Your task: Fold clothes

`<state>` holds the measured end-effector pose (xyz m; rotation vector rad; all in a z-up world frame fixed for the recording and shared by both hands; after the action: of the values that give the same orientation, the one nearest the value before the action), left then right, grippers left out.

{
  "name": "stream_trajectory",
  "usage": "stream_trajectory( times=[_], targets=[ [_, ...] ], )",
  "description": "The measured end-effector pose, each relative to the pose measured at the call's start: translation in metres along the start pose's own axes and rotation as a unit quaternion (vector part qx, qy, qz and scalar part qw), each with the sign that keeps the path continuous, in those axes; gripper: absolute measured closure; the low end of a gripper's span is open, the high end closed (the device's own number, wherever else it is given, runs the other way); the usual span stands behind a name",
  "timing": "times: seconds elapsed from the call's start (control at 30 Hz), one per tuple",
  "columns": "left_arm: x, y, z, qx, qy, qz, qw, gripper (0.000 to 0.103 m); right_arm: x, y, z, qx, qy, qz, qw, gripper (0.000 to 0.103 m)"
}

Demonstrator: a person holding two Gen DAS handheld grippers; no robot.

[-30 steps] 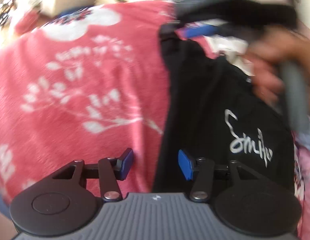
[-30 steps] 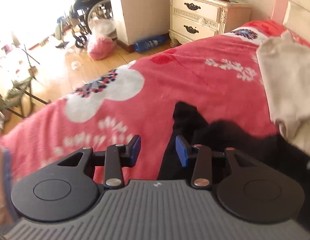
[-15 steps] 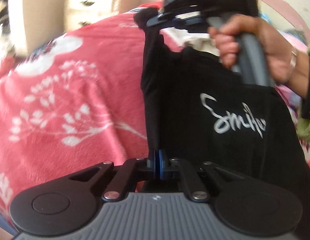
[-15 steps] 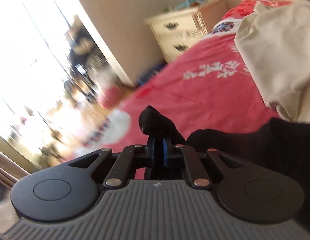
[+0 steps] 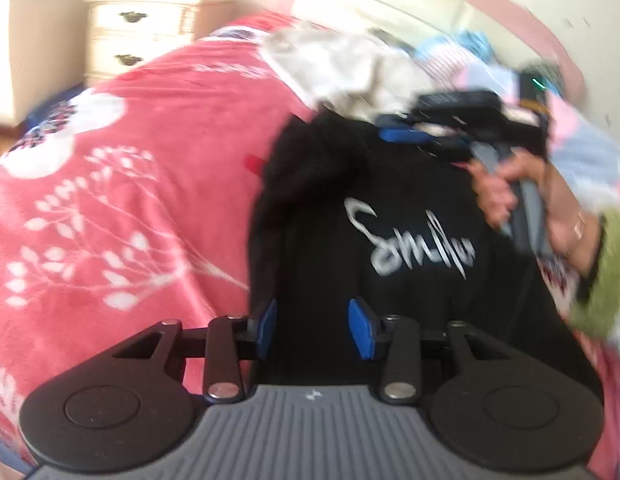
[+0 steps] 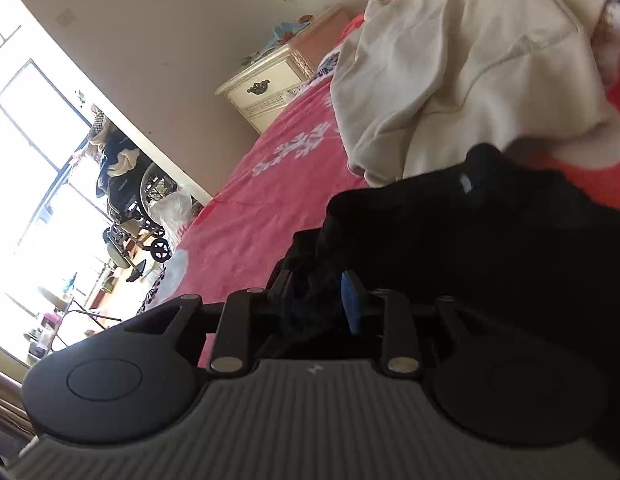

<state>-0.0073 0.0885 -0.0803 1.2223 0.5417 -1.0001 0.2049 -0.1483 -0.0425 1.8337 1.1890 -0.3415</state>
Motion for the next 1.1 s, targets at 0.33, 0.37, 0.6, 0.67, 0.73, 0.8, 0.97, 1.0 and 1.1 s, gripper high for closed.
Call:
stream_trajectory(
  times=[0.33,0.37,0.6,0.67,0.73,0.8,0.97,1.0,1.1],
  targets=[
    [0.052,0.081,-0.022,-0.01,0.037,0.022,0.999,0.059,0.018,-0.001,-0.03,-0.02,-0.024,-0.051,0.998,0.076],
    [0.06,0.093,-0.023,-0.013,0.038,0.031,0.9987,0.06,0.015,-0.002,-0.024,-0.001,-0.023,-0.05,0.998,0.076],
    [0.123,0.146,-0.025,-0.059,0.034,0.037,0.997,0.061,0.01,-0.016,0.028,0.155,-0.011,-0.058,0.986,0.076],
    [0.127,0.147,-0.019,-0.047,0.035,0.043,0.9973,0.097,0.01,-0.021,0.037,0.179,-0.006,-0.058,0.982,0.076],
    [0.119,0.141,-0.009,-0.02,0.038,0.068,0.9967,0.099,0.01,-0.025,0.041,0.186,-0.004,-0.061,0.981,0.076],
    [0.104,0.133,0.006,0.023,0.038,0.099,0.9941,0.101,0.01,-0.03,0.045,0.193,-0.001,-0.063,0.979,0.076],
    [0.072,0.107,0.042,0.123,0.048,0.143,0.9809,0.102,0.01,-0.034,0.049,0.201,0.007,-0.065,0.977,0.075],
    [0.066,0.101,0.049,0.142,0.046,0.147,0.9779,0.102,0.01,-0.035,0.049,0.202,0.007,-0.064,0.977,0.075],
    [0.06,0.085,0.068,0.188,0.017,0.13,0.9733,0.102,0.008,-0.035,0.051,0.206,0.008,-0.062,0.976,0.075]
  ],
)
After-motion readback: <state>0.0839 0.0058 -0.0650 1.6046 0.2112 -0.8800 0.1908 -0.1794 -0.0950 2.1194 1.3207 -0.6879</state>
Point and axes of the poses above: each gripper's, at about its wrist camera, not at the fingertips, and x roughly the way its jaws point, z to its right, y to its top, the point moved 6 cm from there along x, roughly the way its jaws point, and after that the axes turned 8 degrees about -z, right-handed, at the moved point
